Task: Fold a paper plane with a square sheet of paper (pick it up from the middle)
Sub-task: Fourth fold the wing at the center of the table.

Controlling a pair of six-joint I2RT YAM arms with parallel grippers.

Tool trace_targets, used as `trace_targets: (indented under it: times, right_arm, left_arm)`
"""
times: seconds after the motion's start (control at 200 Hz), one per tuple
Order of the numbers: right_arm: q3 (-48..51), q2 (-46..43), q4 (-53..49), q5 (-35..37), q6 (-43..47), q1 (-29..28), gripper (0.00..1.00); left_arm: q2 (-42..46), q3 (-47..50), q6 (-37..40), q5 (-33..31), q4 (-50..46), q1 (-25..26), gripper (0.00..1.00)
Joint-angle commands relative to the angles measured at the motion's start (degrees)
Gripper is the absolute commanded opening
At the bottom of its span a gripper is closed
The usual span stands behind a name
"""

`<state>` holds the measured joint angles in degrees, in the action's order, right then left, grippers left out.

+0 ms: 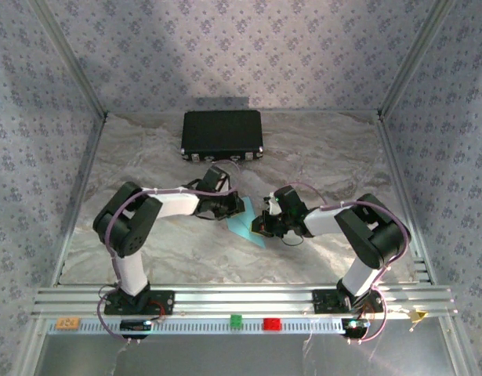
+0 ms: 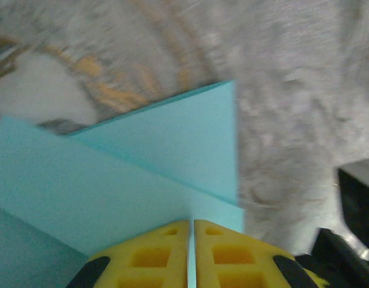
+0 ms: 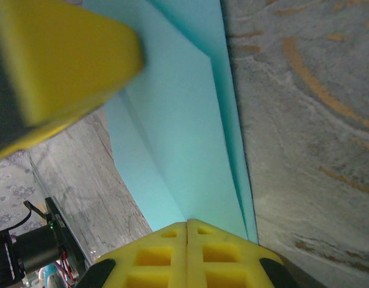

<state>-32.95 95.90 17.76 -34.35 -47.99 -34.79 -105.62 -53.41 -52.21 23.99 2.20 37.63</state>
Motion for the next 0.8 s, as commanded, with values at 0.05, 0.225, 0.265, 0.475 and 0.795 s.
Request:
trace_targets:
  times: [0.05, 0.225, 0.265, 0.475, 0.795]
  right_arm:
    - [0.7, -0.5, -8.1, 0.8, 1.4, 0.1, 0.00]
    - [-3.1, -3.9, -11.4, 0.3, 2.6, -0.2, 0.00]
    - [-4.1, -4.4, -12.2, 0.5, 3.1, -0.4, 0.00]
    - [-9.6, -0.2, -13.6, 1.4, 4.0, -1.5, 0.00]
    - [-11.0, 5.0, -15.3, 3.8, 5.2, -2.0, 0.02]
  left_arm:
    - [-2.2, 0.0, -0.1, -2.0, -1.8, -0.4, 0.09]
    - [-2.4, 1.2, 0.9, -2.6, -2.3, -0.7, 0.09]
    - [-2.3, 1.5, 0.8, -2.3, -2.1, -0.7, 0.09]
    - [-2.8, 1.9, 0.1, -1.3, -0.1, -0.7, 0.09]
    - [-3.0, 2.6, -0.3, -1.1, 0.9, -0.7, 0.08]
